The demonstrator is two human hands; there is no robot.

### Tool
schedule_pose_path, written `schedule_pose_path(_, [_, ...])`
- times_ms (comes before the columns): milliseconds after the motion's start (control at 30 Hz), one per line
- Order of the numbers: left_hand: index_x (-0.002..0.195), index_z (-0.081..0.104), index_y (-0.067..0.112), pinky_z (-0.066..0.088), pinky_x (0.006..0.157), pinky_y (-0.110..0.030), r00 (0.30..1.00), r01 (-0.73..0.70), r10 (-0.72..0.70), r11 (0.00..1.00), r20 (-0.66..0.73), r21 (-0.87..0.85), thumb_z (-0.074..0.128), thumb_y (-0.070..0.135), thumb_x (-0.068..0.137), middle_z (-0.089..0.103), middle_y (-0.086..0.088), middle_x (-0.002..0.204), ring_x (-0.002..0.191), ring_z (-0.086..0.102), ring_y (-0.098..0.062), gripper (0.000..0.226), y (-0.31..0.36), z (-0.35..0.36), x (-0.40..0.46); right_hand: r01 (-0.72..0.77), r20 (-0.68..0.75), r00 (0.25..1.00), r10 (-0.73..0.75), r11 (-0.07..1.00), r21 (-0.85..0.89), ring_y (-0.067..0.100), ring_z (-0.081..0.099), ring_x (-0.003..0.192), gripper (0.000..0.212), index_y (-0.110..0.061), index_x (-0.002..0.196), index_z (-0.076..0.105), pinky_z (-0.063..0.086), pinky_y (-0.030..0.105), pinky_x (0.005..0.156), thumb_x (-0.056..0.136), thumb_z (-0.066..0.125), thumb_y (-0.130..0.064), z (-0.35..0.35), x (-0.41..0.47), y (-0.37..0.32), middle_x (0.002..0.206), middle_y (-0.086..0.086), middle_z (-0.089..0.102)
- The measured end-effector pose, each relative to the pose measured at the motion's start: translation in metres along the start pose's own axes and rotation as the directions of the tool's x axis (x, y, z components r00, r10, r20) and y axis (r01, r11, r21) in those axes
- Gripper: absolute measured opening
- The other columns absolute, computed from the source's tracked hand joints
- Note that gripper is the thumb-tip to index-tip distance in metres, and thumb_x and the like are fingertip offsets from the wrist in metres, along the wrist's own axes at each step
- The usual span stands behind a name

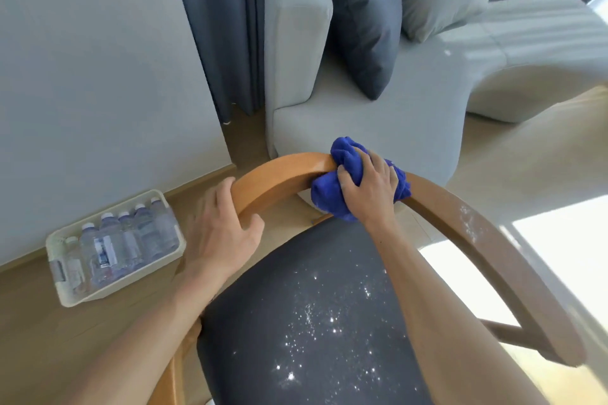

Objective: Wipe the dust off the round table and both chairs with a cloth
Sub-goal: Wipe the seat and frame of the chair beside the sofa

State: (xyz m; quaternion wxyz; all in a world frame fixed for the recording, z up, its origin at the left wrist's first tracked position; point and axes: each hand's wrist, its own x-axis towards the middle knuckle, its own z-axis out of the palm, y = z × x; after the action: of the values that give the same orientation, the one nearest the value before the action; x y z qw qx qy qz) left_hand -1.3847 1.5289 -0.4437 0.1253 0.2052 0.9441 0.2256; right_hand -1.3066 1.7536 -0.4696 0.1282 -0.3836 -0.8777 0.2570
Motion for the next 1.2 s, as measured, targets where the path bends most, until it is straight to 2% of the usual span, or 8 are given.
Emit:
schedule_pose_path(67, [0.139,0.033,0.016,0.042,0.099,-0.053,0.998,-0.052,0.054,0.994,-0.021,0.097,0.050,0.051,0.080,0.048,-0.012,0.135,0.119,0.048,-0.034,0.071,0.024,0.002,0.010,0.076,-0.008,0.997,-0.078,0.988,-0.138,0.027,0.037,0.132,0.048,-0.023,0.136,0.049,0.017,0.046,0.116,0.090,0.056,-0.034,-0.007,-0.006,0.027,0.140,0.003,0.045])
schedule_pose_path(133, [0.138,0.035,0.010,0.037,0.097,-0.054,0.994,-0.095,0.105,0.978,-0.040,0.185,0.057,0.044,0.080,0.050,-0.016,0.131,0.117,0.047,-0.037,0.070,0.041,0.007,0.017,0.138,0.008,0.990,-0.140,0.964,-0.227,0.030,0.035,0.135,0.053,-0.022,0.140,0.046,0.017,0.047,0.116,0.089,0.058,-0.034,-0.011,-0.009,0.043,0.144,0.007,0.042])
schedule_pose_path(267, [0.136,0.035,0.005,0.035,0.097,-0.056,0.988,-0.128,0.148,0.934,-0.034,0.335,0.066,0.038,0.078,0.051,-0.022,0.128,0.114,0.047,-0.042,0.073,0.060,0.017,0.025,0.172,0.045,0.985,-0.167,0.945,-0.277,0.031,0.036,0.134,0.054,-0.020,0.140,0.045,0.020,0.048,0.114,0.088,0.056,-0.032,-0.016,-0.003,0.048,0.143,0.009,0.043])
schedule_pose_path(467, [0.136,0.035,0.003,0.030,0.102,-0.060,0.973,-0.211,0.231,0.873,0.008,0.439,0.071,0.034,0.074,0.046,-0.025,0.133,0.119,0.044,-0.045,0.078,0.076,0.024,0.032,0.139,0.068,0.990,-0.124,0.937,-0.321,0.033,0.029,0.138,0.058,-0.020,0.143,0.040,0.019,0.046,0.114,0.087,0.053,-0.029,-0.036,-0.005,0.070,0.147,0.010,0.037])
schedule_pose_path(700, [0.138,0.033,0.003,0.022,0.108,-0.063,0.948,-0.296,0.313,0.820,0.049,0.489,0.072,0.028,0.071,0.038,-0.026,0.140,0.129,0.035,-0.044,0.082,0.093,0.032,0.030,0.061,0.040,0.998,-0.050,0.925,-0.375,0.039,0.029,0.140,0.065,-0.015,0.146,0.039,0.020,0.050,0.115,0.086,0.059,-0.028,-0.069,-0.037,0.113,0.150,0.018,0.034])
schedule_pose_path(1033, [0.136,0.036,0.003,0.013,0.114,-0.058,0.906,-0.413,0.404,0.786,0.123,0.460,0.069,0.025,0.069,0.034,-0.023,0.144,0.135,0.027,-0.042,0.078,0.131,0.059,0.011,-0.097,-0.022,0.995,0.096,0.914,-0.393,0.039,0.030,0.141,0.069,-0.012,0.145,0.041,0.022,0.051,0.116,0.082,0.066,-0.026,-0.116,-0.097,0.170,0.151,0.020,0.034])
schedule_pose_path(1200, [0.140,0.035,0.004,0.011,0.116,-0.055,0.901,-0.430,0.399,0.778,0.168,0.457,0.066,0.027,0.074,0.029,-0.022,0.149,0.139,0.023,-0.039,0.077,0.142,0.064,0.001,-0.172,-0.096,0.985,0.145,0.896,-0.410,0.043,0.039,0.134,0.072,-0.010,0.141,0.046,0.030,0.055,0.110,0.076,0.073,-0.026,-0.131,-0.130,0.192,0.147,0.021,0.040])
